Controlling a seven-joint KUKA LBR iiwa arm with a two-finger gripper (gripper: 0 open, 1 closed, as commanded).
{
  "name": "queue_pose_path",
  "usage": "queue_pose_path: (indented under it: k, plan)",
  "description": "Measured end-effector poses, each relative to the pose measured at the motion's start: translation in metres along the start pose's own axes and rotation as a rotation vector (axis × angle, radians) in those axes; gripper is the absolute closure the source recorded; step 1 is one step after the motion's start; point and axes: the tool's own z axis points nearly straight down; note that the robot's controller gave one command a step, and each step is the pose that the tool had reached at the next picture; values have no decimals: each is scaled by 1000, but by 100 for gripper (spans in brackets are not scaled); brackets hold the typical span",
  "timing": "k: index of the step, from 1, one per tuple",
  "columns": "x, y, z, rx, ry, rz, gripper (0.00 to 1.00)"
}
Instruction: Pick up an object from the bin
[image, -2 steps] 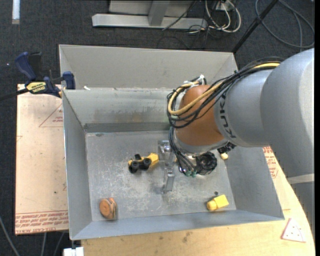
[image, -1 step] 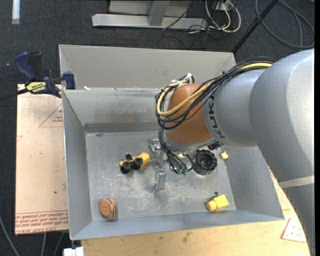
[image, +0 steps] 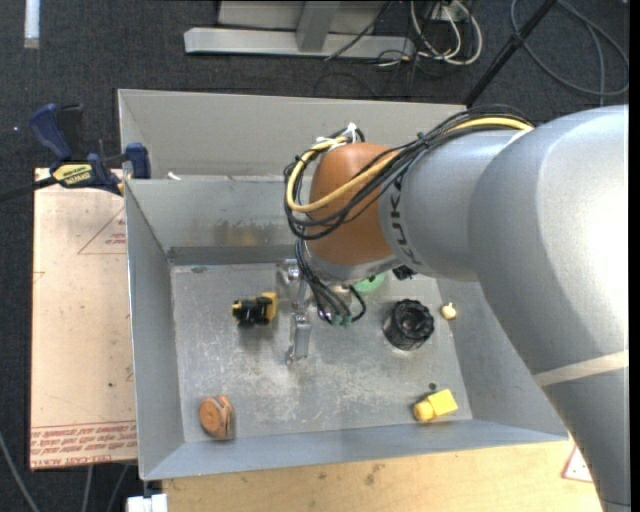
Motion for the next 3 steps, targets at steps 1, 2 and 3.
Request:
queue_pose_path:
  k: [1,2,3]
  plan:
    - [-6,26,4,-1,7,-71,0]
    - [-38,49,2,-2,9,-156,0]
    - [-53,72,3,-2,6,-169,0]
